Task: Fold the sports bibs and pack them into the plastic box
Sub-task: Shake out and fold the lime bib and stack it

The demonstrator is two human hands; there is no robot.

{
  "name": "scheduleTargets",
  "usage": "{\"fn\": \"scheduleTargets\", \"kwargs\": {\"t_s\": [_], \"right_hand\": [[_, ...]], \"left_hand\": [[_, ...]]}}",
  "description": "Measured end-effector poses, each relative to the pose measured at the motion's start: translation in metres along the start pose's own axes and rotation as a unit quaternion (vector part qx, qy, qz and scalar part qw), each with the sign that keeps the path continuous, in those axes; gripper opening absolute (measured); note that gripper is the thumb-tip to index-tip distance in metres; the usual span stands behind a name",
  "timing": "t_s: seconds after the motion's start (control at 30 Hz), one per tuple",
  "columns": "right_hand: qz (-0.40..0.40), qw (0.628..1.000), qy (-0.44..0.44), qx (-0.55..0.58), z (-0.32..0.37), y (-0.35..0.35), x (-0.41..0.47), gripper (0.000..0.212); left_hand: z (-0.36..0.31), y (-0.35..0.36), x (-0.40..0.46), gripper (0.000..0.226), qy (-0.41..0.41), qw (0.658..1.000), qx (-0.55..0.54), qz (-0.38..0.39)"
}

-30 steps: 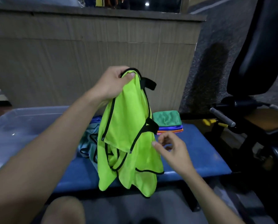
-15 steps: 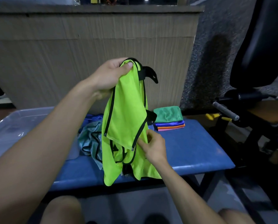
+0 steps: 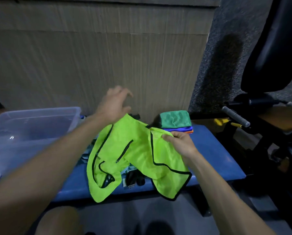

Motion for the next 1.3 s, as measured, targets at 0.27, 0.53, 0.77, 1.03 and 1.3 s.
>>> {"fn": "scheduleTargets", "kwargs": {"t_s": [0.27, 0.53, 0.77, 1.03, 1.3], "right_hand": [[0.041, 0.998, 0.048, 0.017, -0.004, 0.023, -0.002, 0.025], [0.032, 0.991, 0.110, 0.067, -0.007, 0.024, -0.006, 0.040], [0.054, 0.993, 0.070, 0.074, -0.001, 0.008, -0.010, 0.020], [0.053, 0.984, 0.063, 0.156, 0.032, 0.011, -0.014, 0.022], [0.040, 0.984, 0.047, 0.170, 0.057, 0.016, -0.014, 0.021]], "left_hand": [[-0.020, 0.103, -0.120, 0.059, -0.182, 0.932, -0.193, 0.247], [-0.018, 0.094, -0.112, 0.010, -0.351, 0.789, -0.498, 0.083], [0.024, -0.019, -0.062, 0.016, -0.261, 0.812, -0.449, -0.266], [-0.048, 0.037, -0.067, 0.034, -0.062, 0.960, -0.267, 0.066], [-0.080, 0.035, -0.089, 0.045, -0.020, 0.919, -0.383, 0.093]]}}
Point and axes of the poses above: each hand's wrist, its own x-axis towards the middle knuckle, its own y-axis out of the palm, z = x × y, the point moved 6 cm from there along x, towards the middle knuckle, and after that the axes turned 6 degrees about -z, right-handed, at the moved point
